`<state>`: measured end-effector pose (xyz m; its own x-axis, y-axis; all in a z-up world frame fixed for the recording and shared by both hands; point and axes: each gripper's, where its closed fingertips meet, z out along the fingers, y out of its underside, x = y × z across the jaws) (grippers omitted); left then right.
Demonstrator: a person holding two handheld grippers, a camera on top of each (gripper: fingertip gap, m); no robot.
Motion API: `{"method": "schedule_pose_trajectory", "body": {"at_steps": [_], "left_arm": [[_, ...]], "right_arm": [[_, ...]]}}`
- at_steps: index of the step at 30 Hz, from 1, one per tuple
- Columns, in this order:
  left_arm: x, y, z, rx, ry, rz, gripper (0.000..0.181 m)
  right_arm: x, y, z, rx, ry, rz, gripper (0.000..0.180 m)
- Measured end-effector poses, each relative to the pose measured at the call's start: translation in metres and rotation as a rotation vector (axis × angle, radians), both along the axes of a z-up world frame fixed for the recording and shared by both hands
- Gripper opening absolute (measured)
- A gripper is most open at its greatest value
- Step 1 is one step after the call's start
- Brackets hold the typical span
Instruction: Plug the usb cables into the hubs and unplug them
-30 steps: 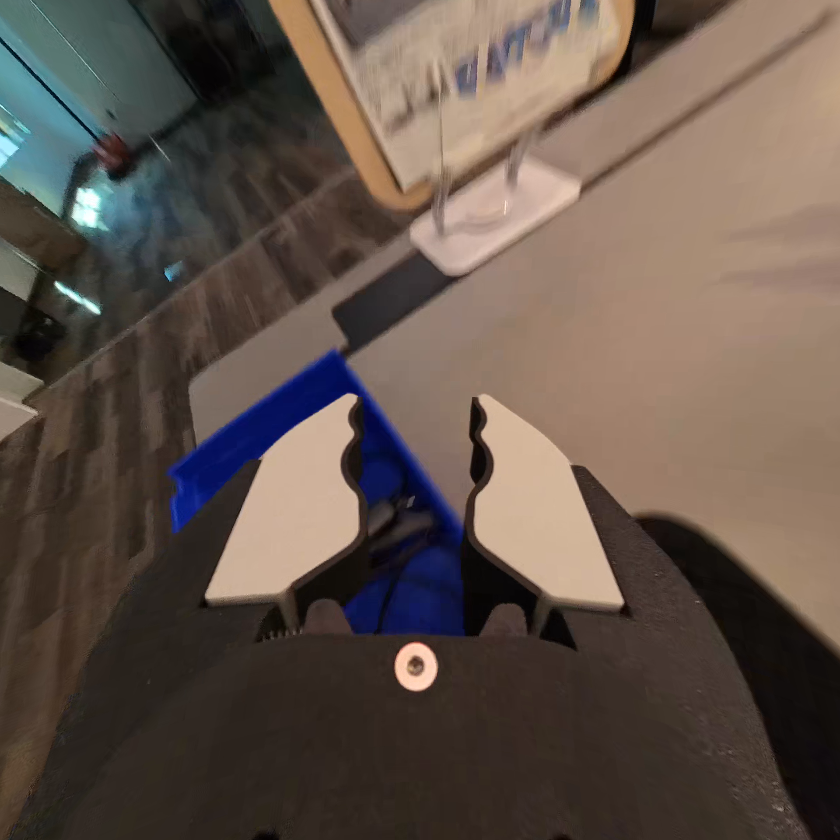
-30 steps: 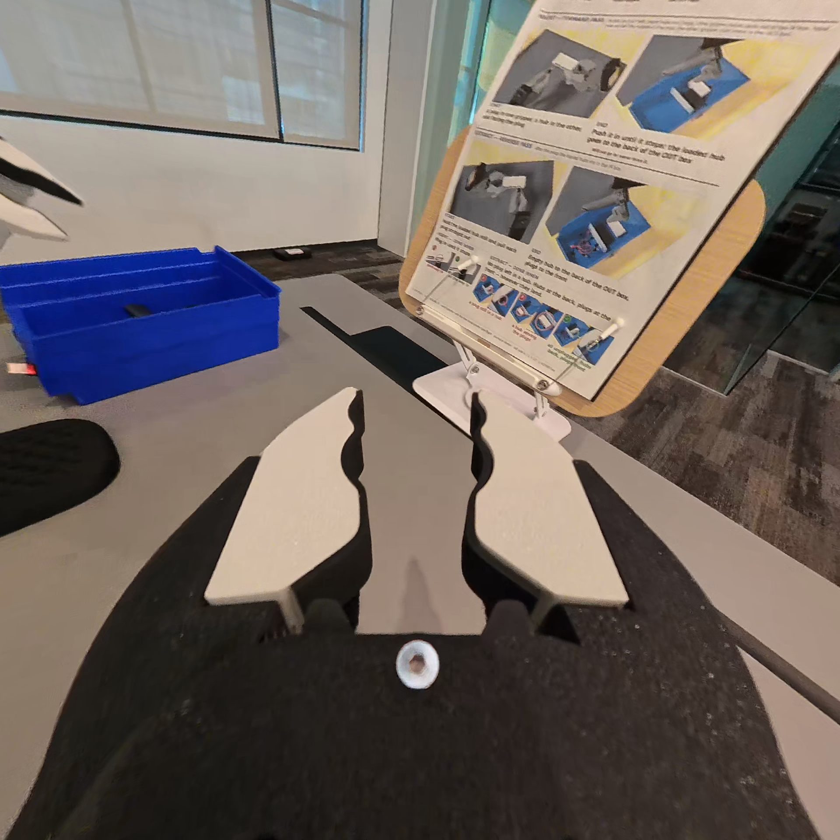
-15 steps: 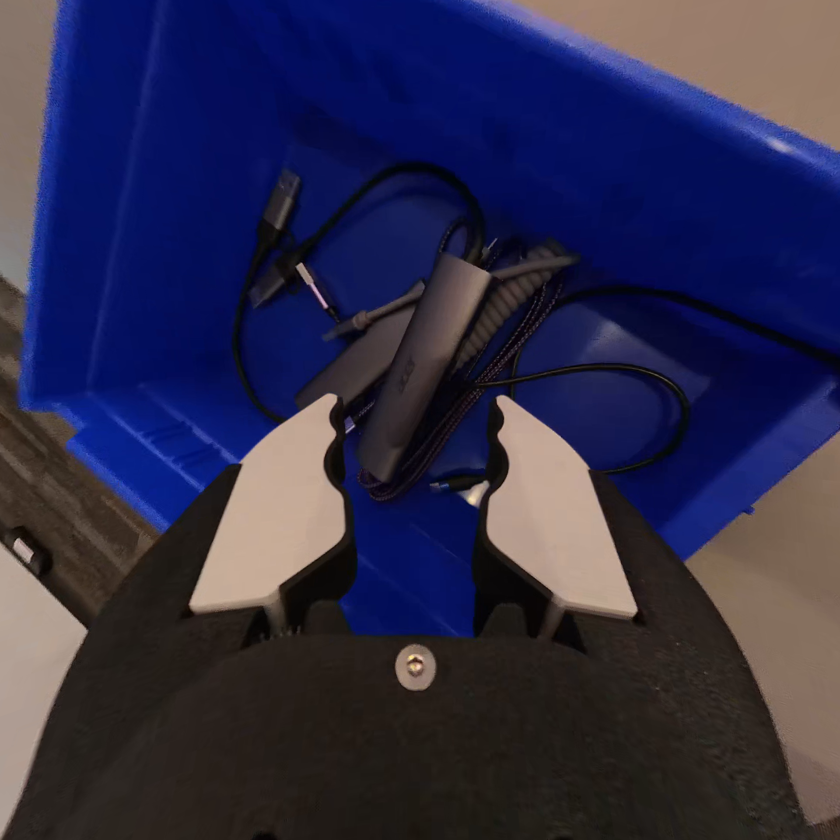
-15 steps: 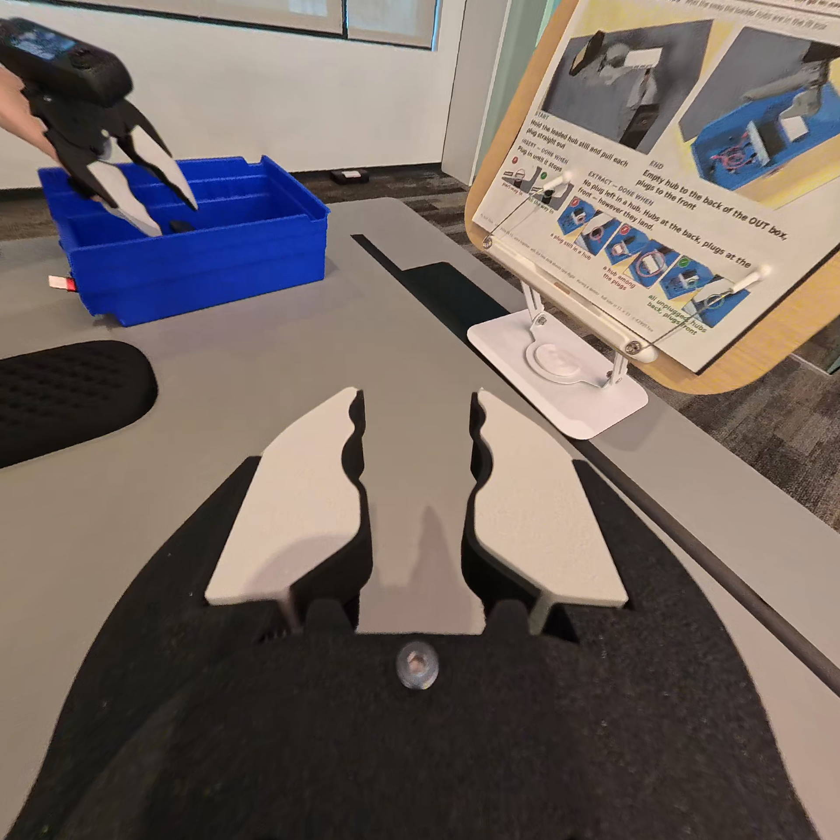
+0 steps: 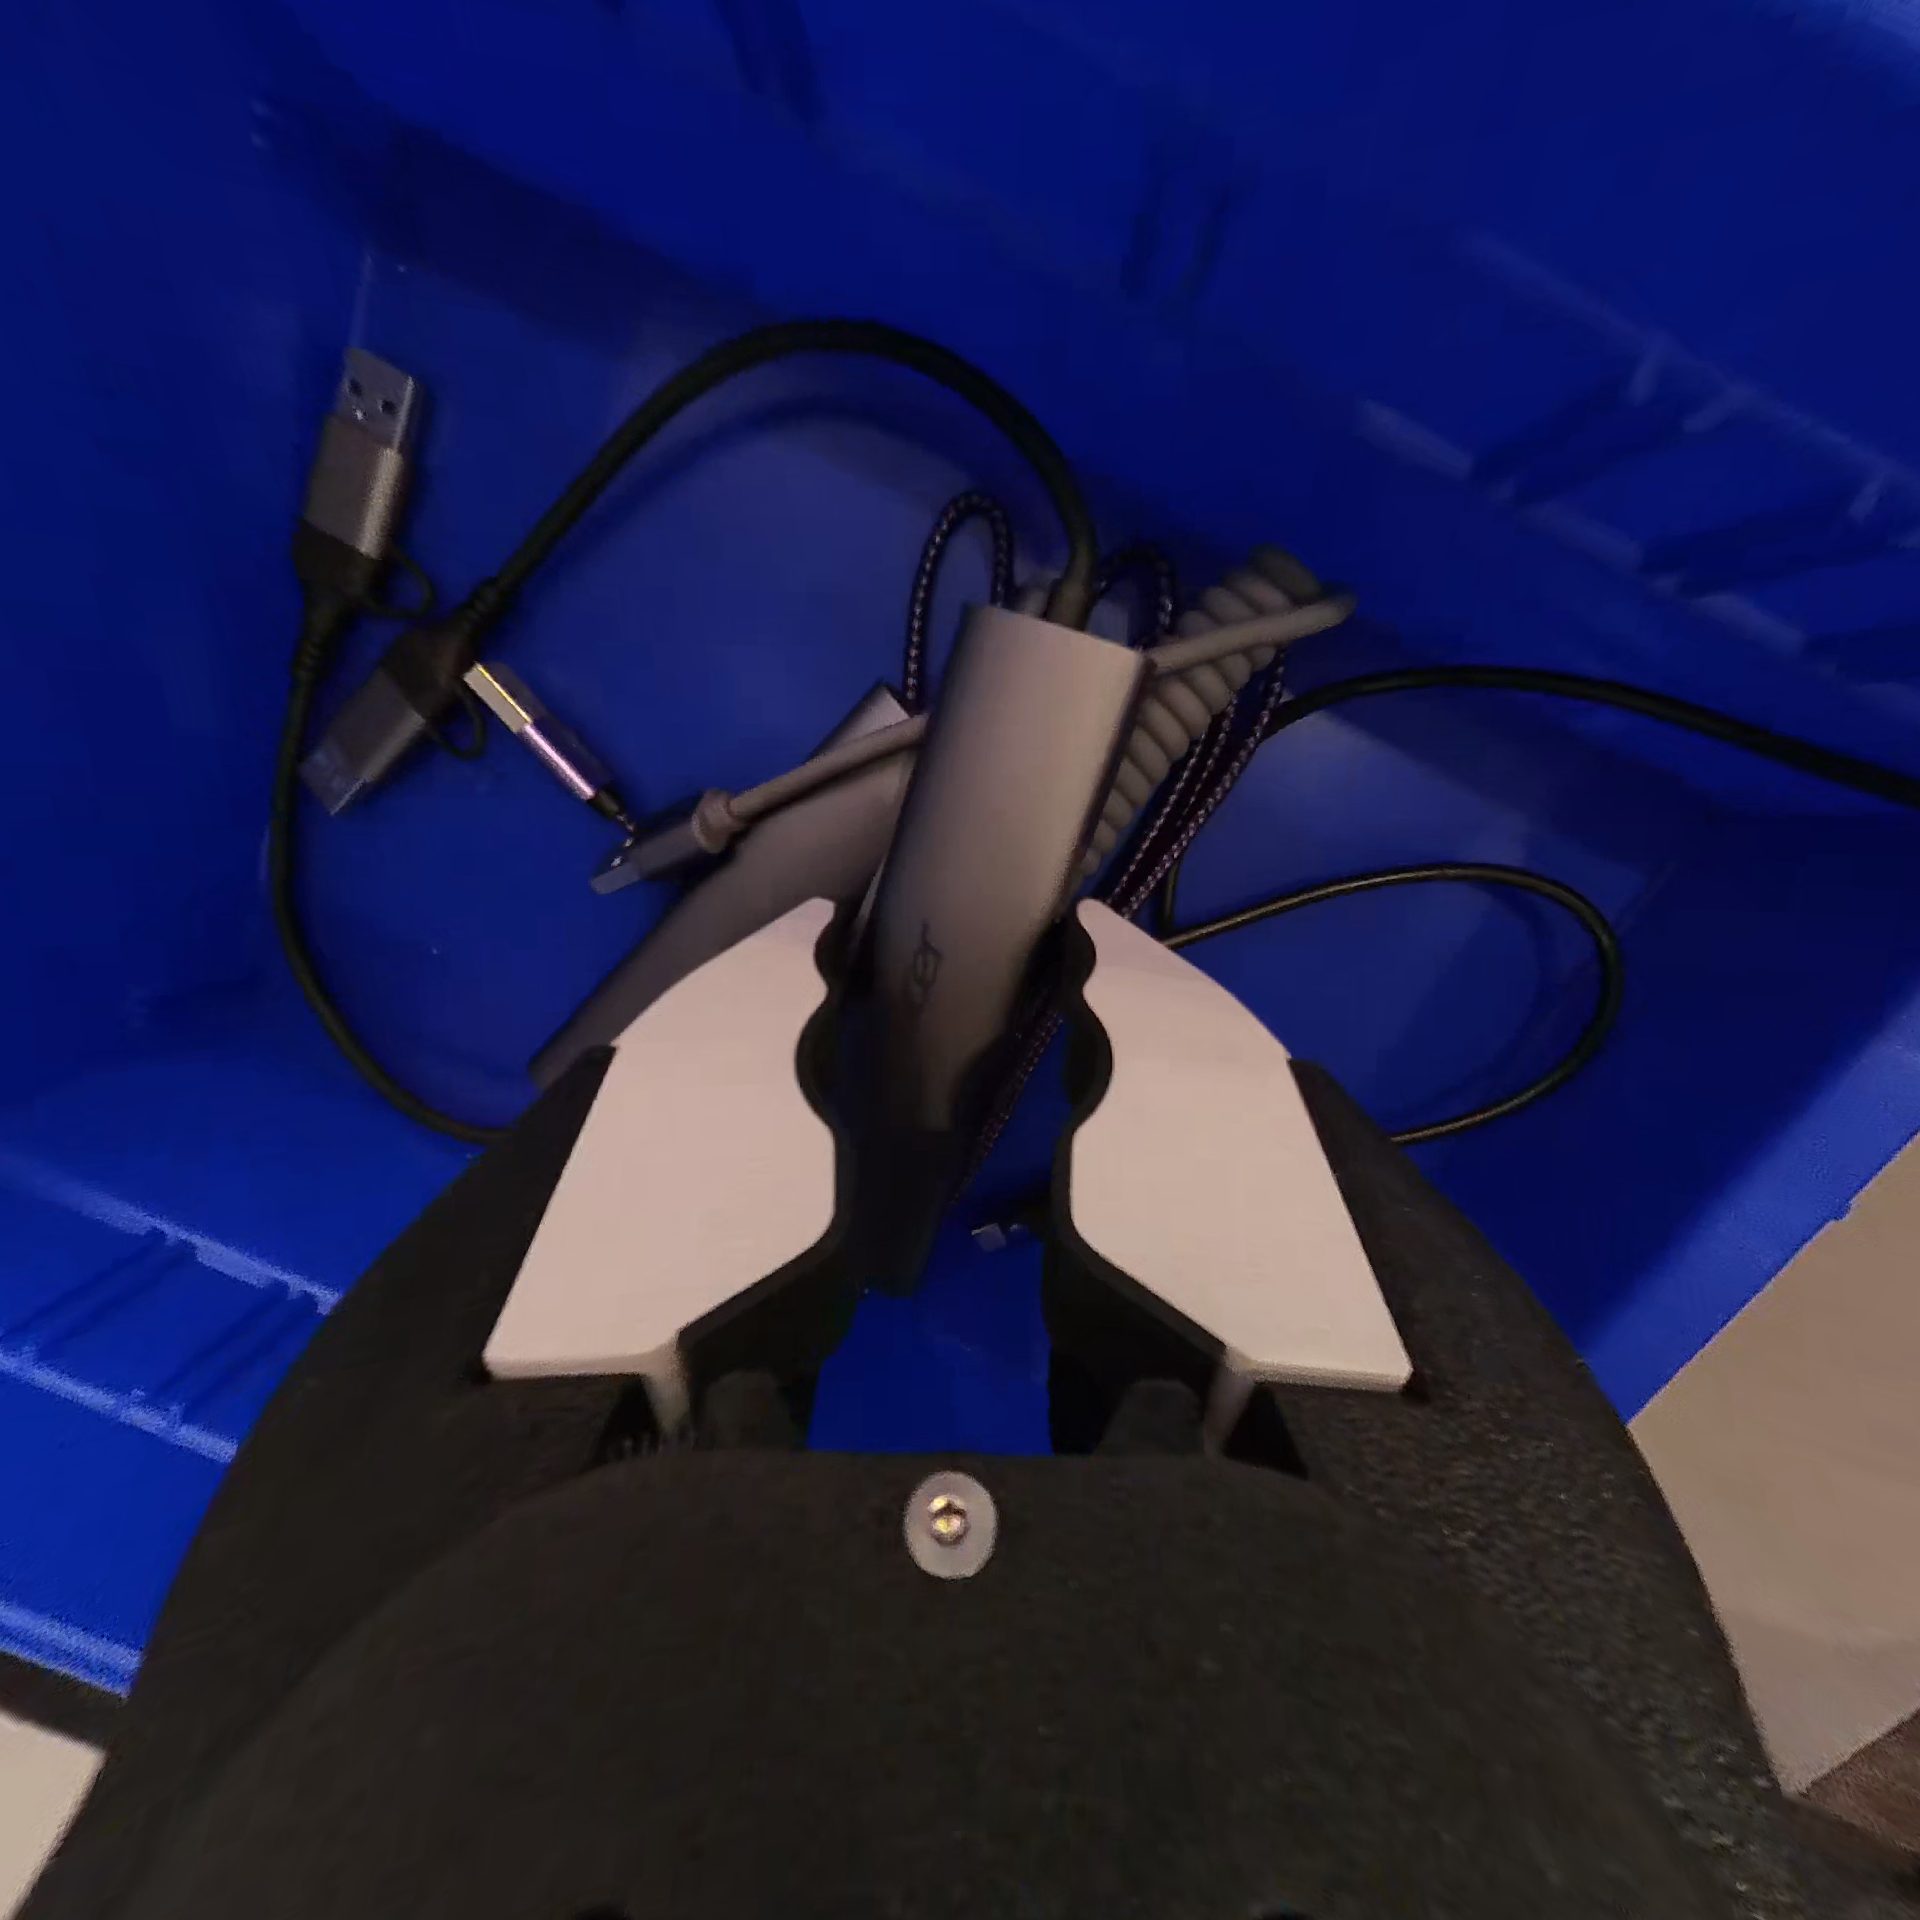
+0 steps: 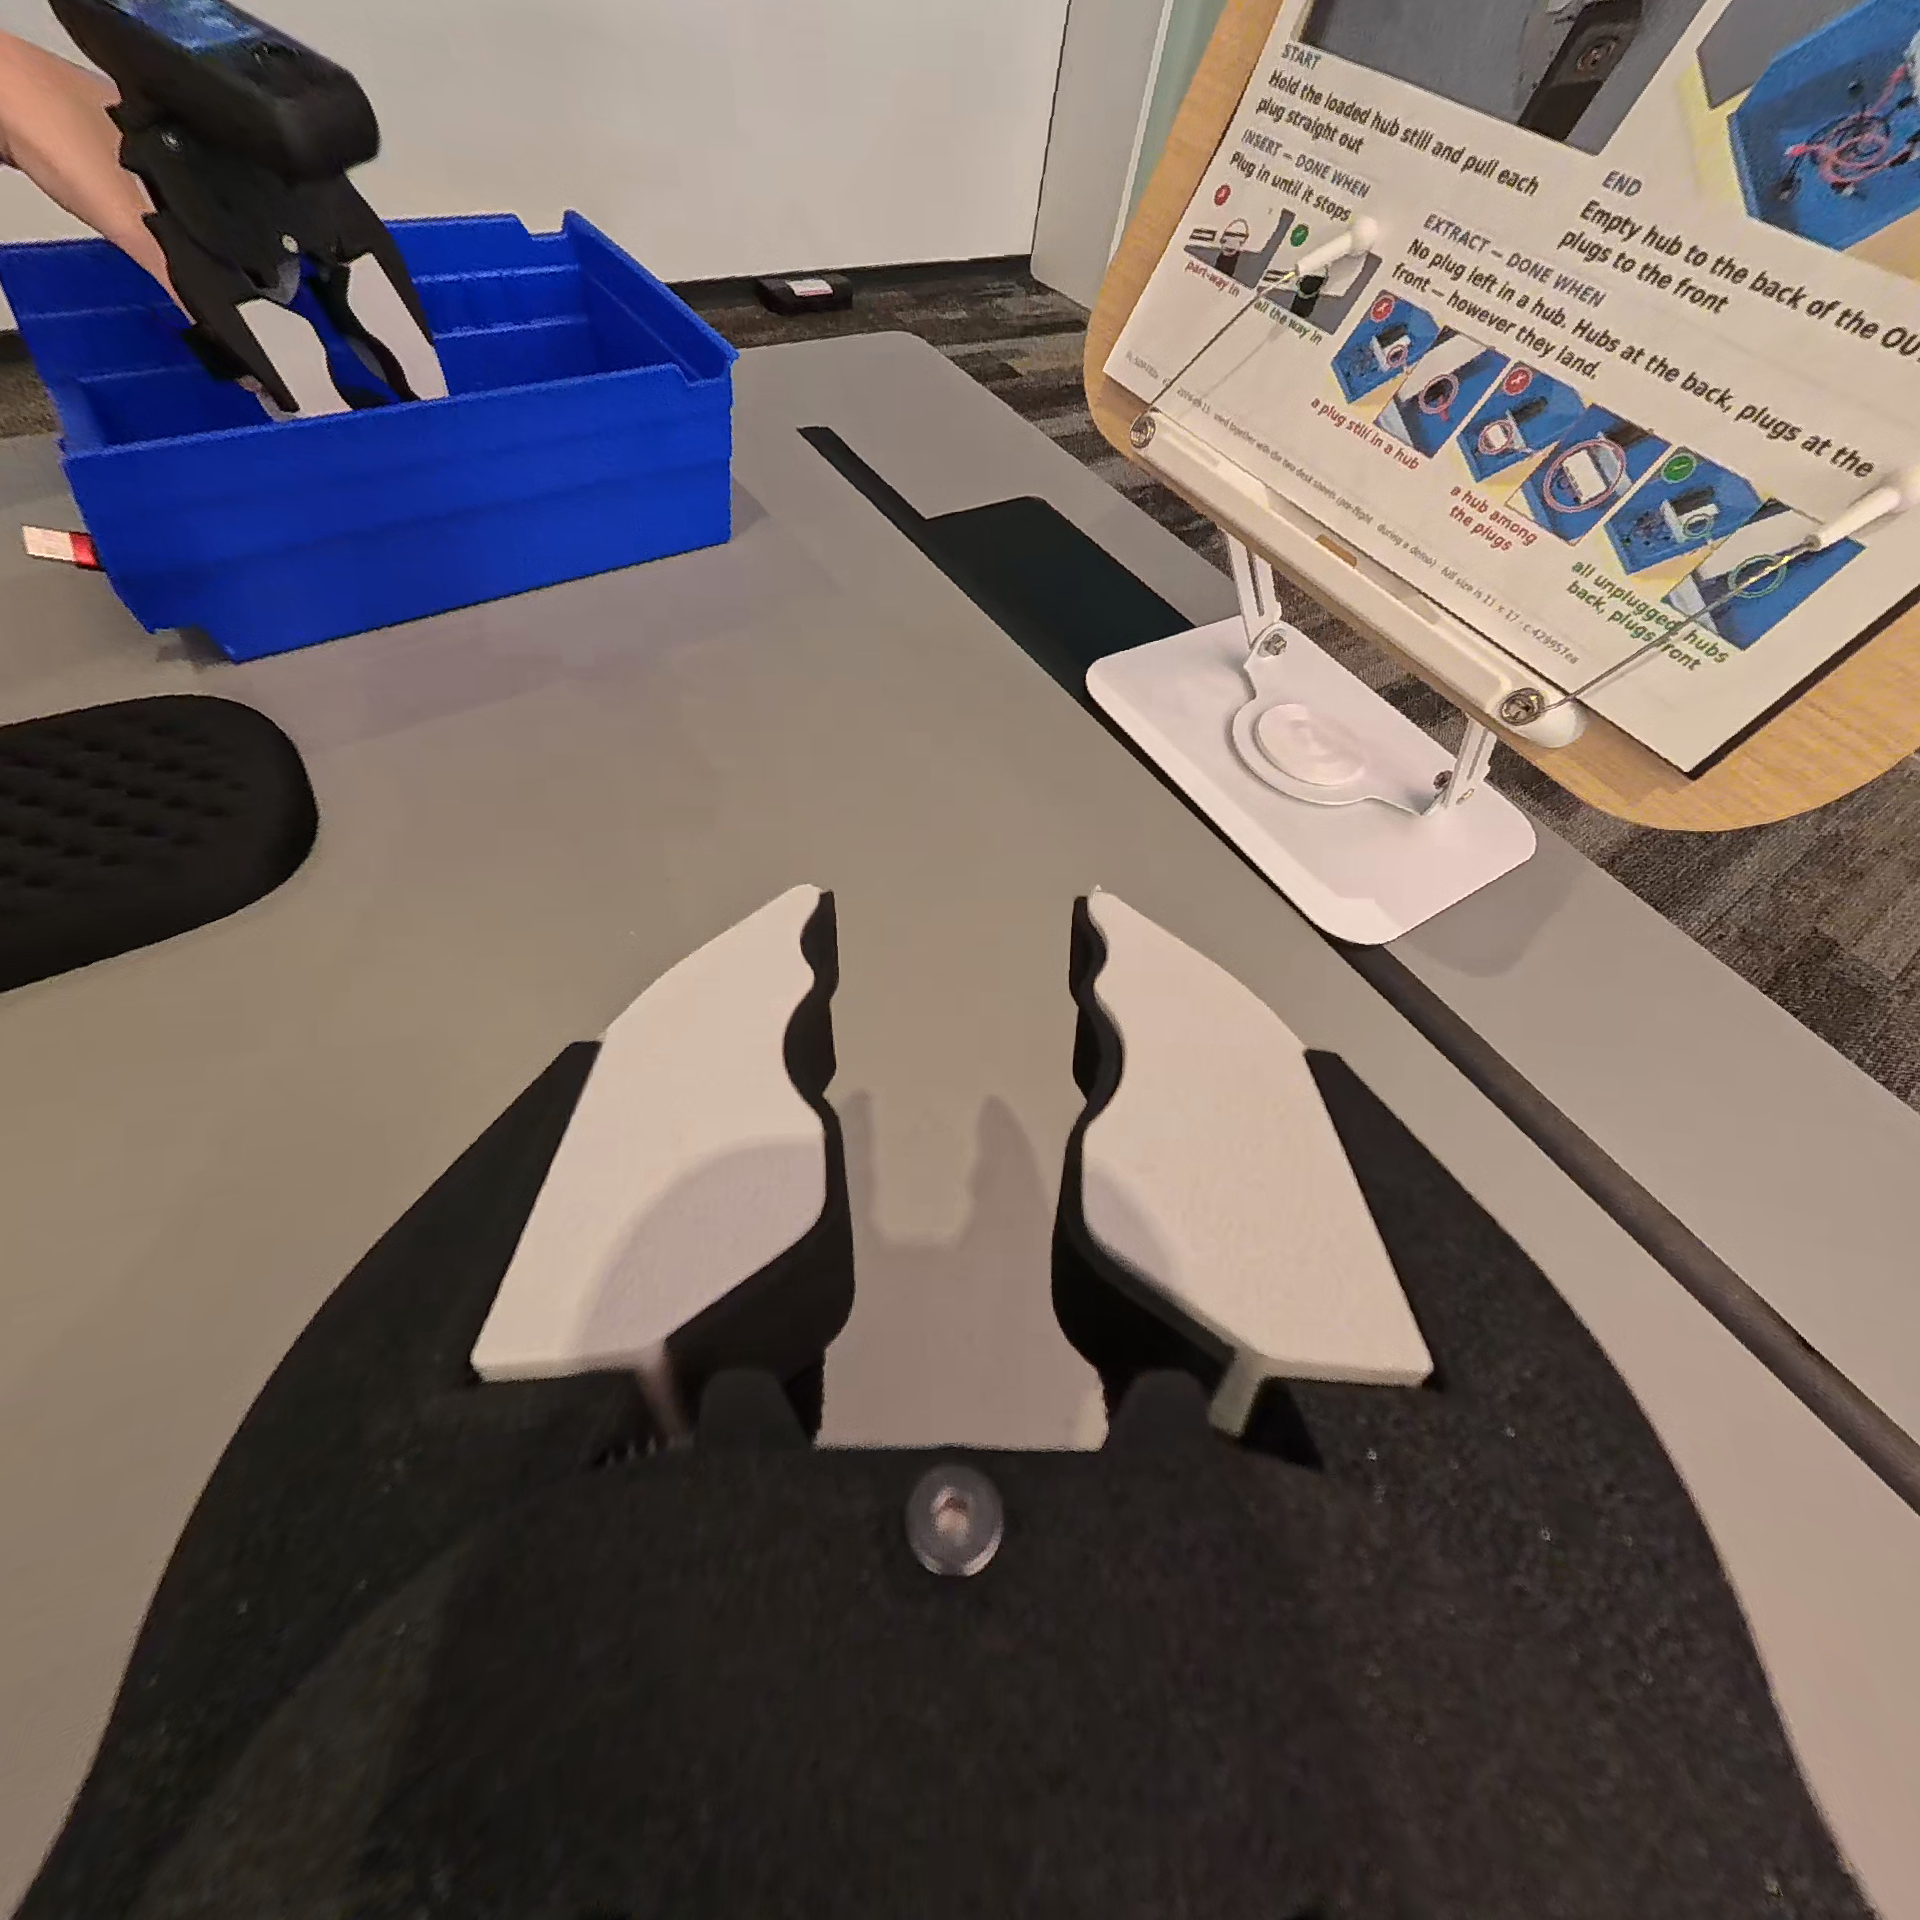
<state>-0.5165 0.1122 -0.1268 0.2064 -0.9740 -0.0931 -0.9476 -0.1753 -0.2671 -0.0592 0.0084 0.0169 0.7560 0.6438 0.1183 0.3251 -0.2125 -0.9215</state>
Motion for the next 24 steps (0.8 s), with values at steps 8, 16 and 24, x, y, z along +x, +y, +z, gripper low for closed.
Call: {"method": "schedule_pose_trajectory", "body": {"at_steps": [8, 16, 24], "left_arm": [[-0.001, -0.002, 0.004, -0.008, -0.009, 0.009, 0.036], [-0.003, 0.007, 0.041, 0.142, -0.068, 0.063, 0.033], [-0.003, 0.006, 0.096, 0.261, -0.133, 0.131, 0.026]], "right_arm": [[0.001, 0.001, -0.006, -0.012, -0.026, -0.005, 0.042], [0.001, -0.001, -0.001, -0.001, -0.011, -0.001, 0.042], [0.007, -0.004, 0.008, 0.019, 0.031, 0.003, 0.042]]}}
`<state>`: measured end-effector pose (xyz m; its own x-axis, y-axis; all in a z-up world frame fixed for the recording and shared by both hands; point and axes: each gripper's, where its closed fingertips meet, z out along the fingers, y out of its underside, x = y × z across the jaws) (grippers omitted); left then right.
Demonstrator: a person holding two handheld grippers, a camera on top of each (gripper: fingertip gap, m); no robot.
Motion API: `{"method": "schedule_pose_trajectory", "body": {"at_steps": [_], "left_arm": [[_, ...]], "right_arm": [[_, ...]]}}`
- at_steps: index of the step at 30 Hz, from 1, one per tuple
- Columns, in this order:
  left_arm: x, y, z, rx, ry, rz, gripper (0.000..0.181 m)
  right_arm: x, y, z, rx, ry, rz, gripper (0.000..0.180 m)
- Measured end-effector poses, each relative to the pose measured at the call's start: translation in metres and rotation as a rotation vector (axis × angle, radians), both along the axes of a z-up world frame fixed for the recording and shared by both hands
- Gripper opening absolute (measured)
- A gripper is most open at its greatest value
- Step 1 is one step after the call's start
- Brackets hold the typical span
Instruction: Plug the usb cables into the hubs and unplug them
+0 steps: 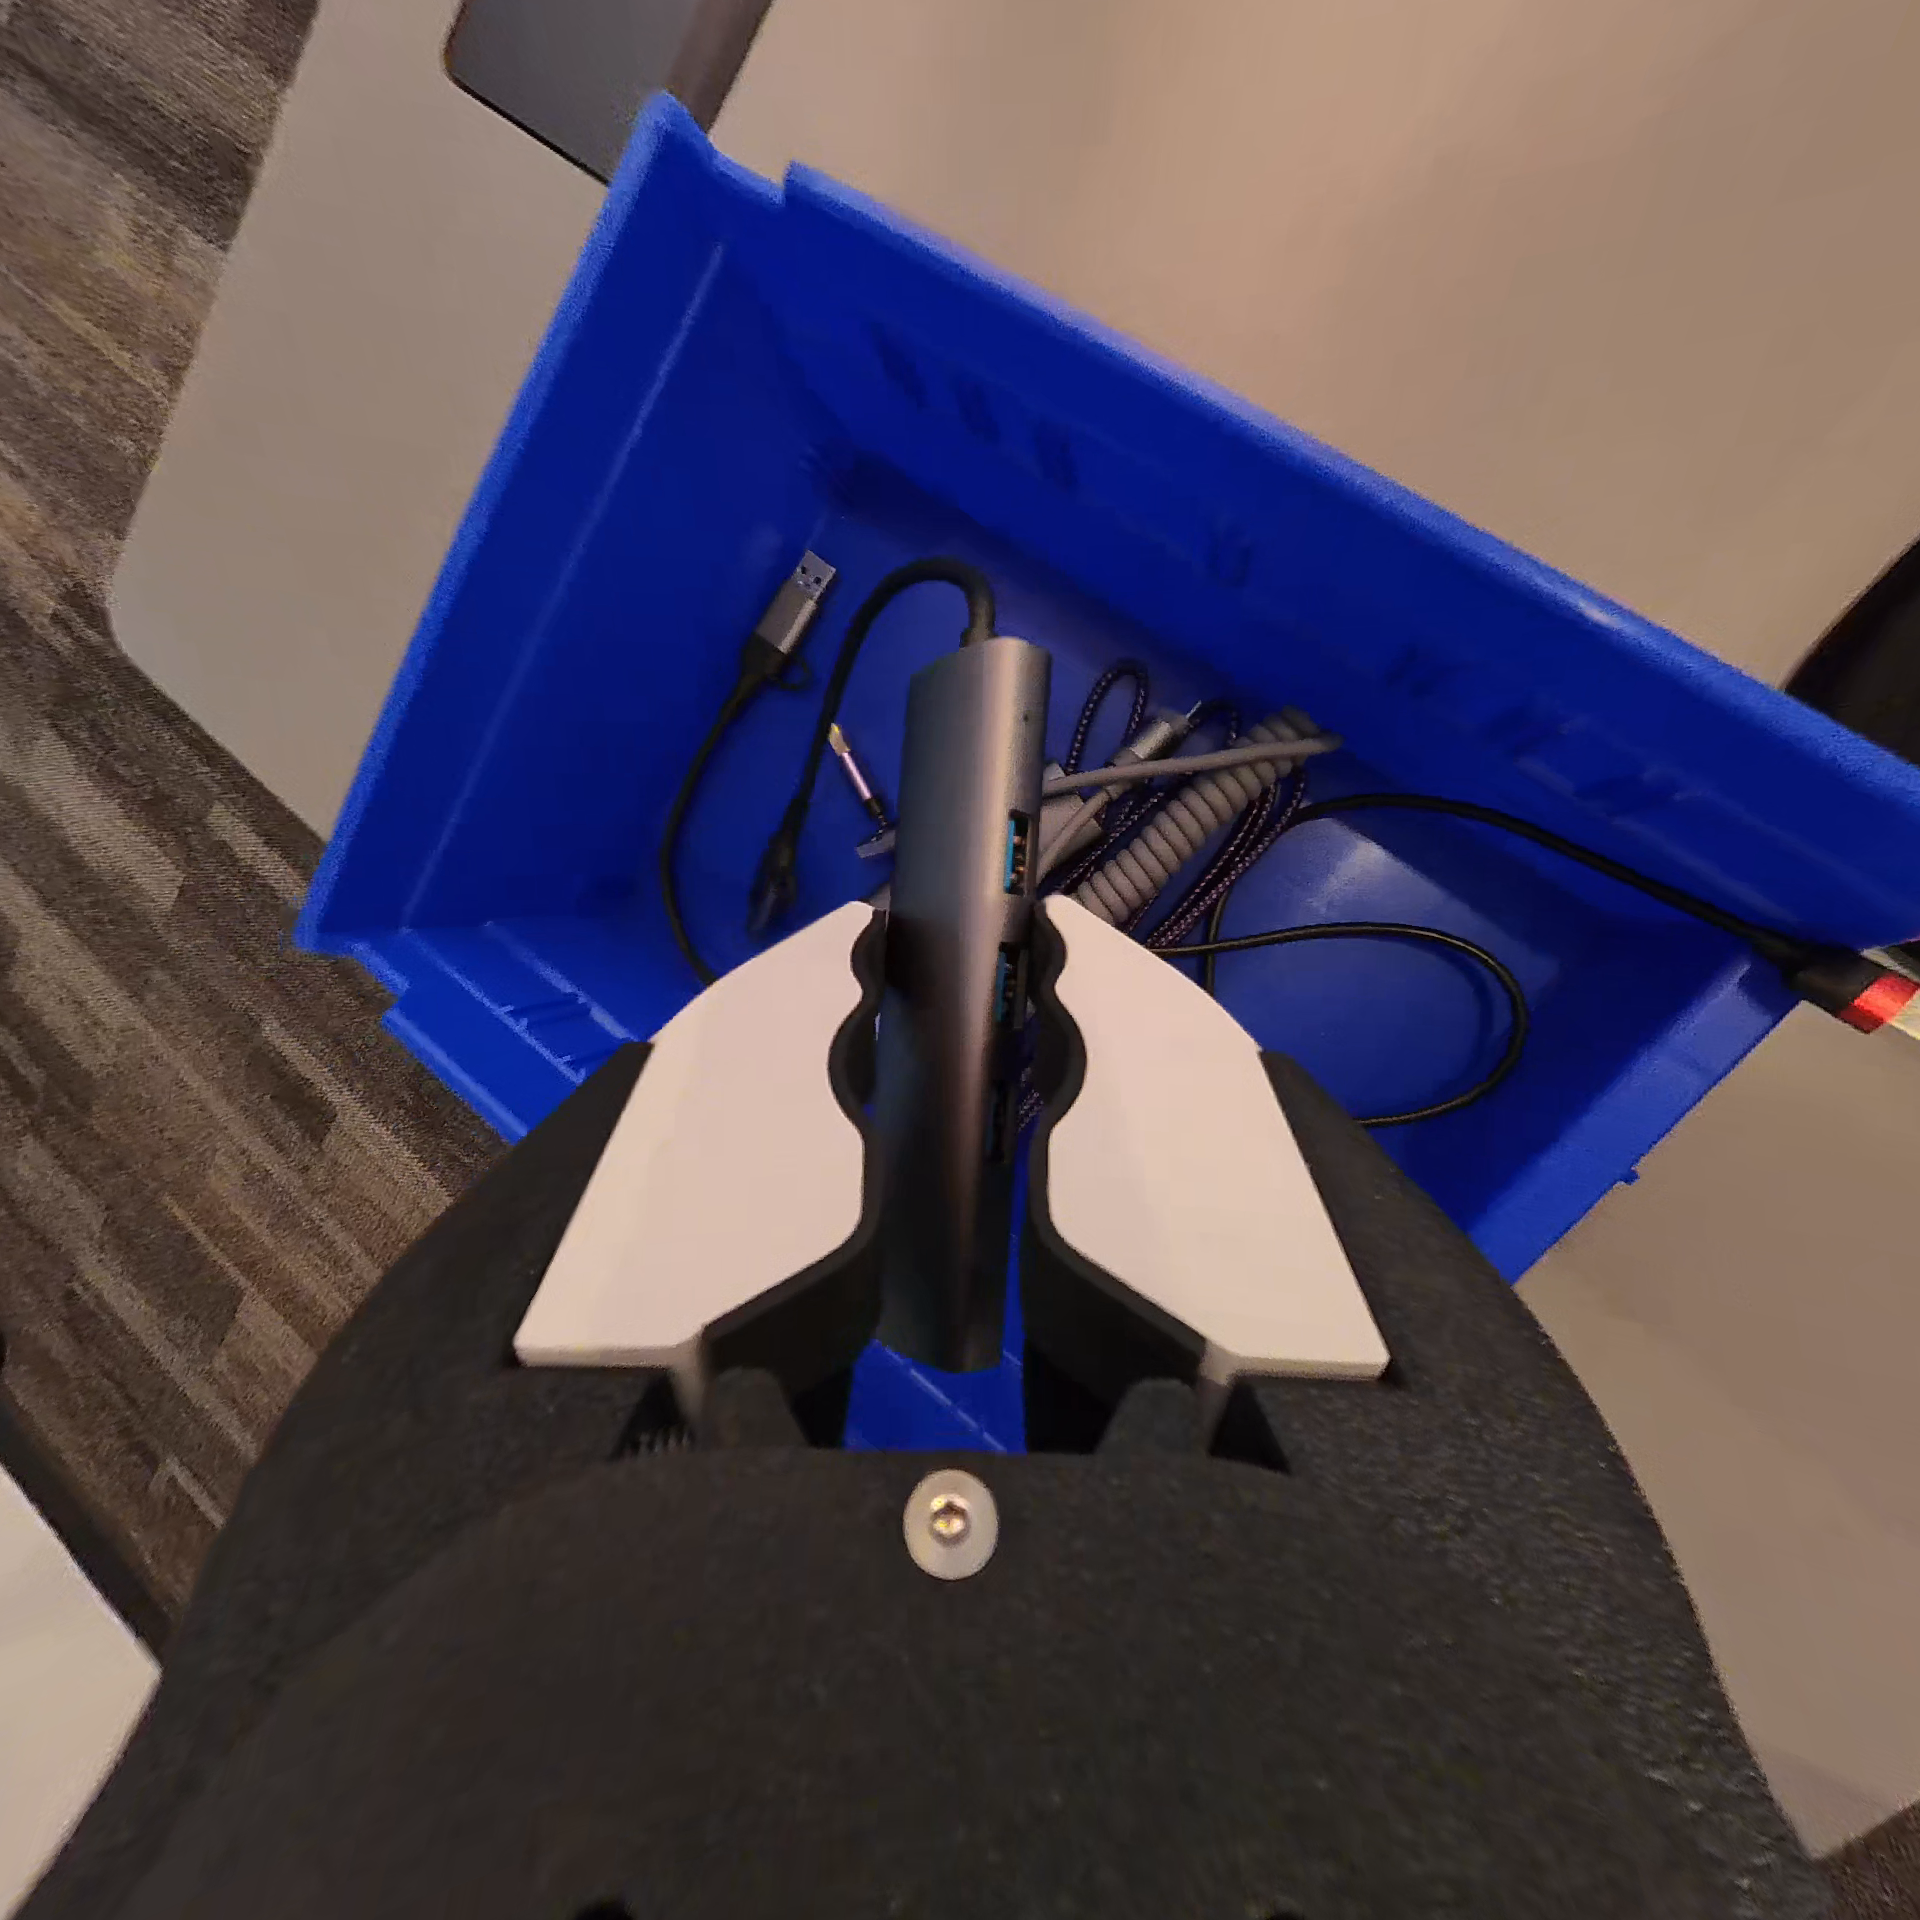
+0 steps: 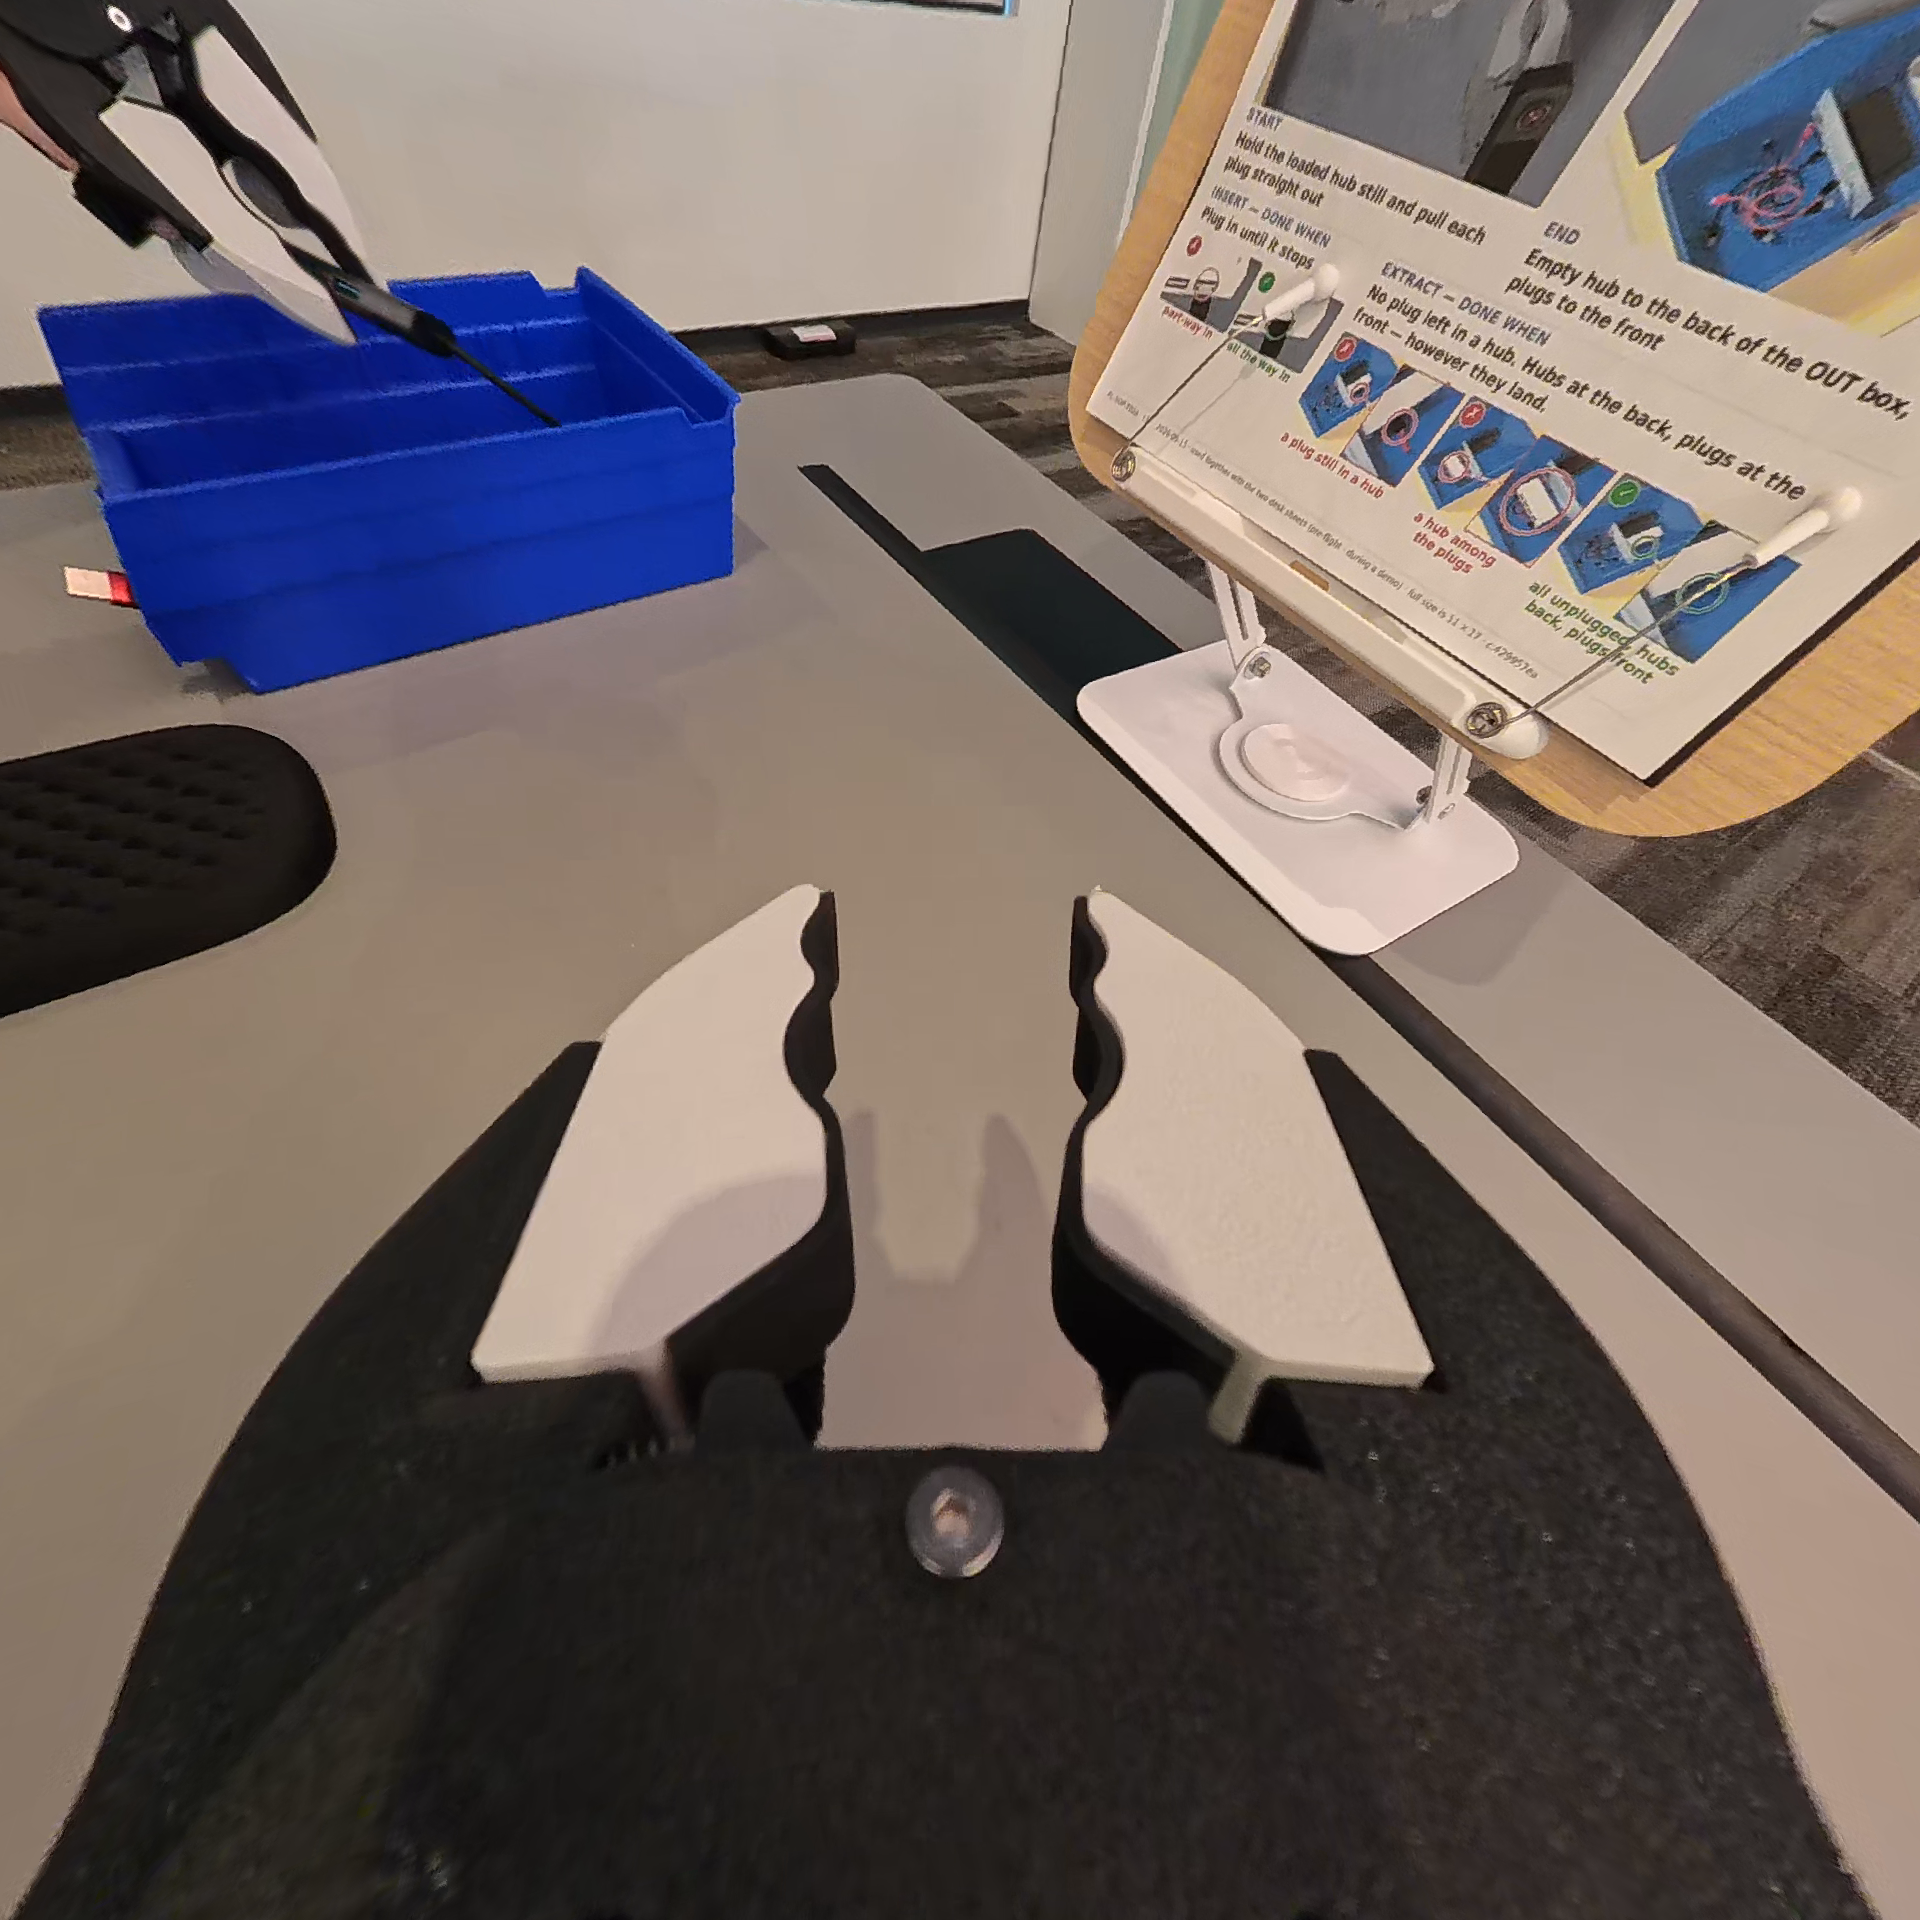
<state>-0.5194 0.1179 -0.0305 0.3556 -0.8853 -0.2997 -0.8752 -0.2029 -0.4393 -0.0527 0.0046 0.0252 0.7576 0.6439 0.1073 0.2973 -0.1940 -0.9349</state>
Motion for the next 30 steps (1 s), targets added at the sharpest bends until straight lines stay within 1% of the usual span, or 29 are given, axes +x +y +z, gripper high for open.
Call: {"method": "schedule_pose_trajectory", "body": {"at_steps": [3, 6, 13, 17, 21, 25, 28, 30], "left_arm": [[0.003, -0.003, 0.013, 0.031, 0.006, 0.010, 0.024], [0.010, -0.004, 0.028, 0.071, 0.002, 0.015, 0.018], [0.026, -0.004, 0.053, 0.148, 0.029, 0.035, 0.018], [0.045, -0.009, 0.081, 0.201, -0.003, 0.017, 0.018], [0.089, -0.018, 0.123, 0.276, -0.039, -0.048, 0.018], [0.155, -0.032, 0.159, 0.339, -0.097, -0.145, 0.017], [0.211, -0.045, 0.168, 0.402, -0.139, -0.220, 0.017], [0.250, -0.056, 0.161, 0.435, -0.175, -0.262, 0.017]], "right_arm": [[0.004, -0.001, 0.004, 0.009, 0.017, -0.003, 0.042], [0.007, -0.003, 0.009, 0.018, 0.044, 0.000, 0.042], [0.014, -0.008, 0.022, 0.049, 0.100, 0.005, 0.042], [0.018, -0.011, 0.029, 0.063, 0.130, 0.007, 0.041], [0.021, -0.014, 0.036, 0.077, 0.160, 0.012, 0.041], [0.024, -0.017, 0.040, 0.085, 0.172, 0.014, 0.041], [0.027, -0.019, 0.043, 0.094, 0.176, 0.011, 0.041], [0.031, -0.021, 0.046, 0.103, 0.173, 0.000, 0.041]]}}
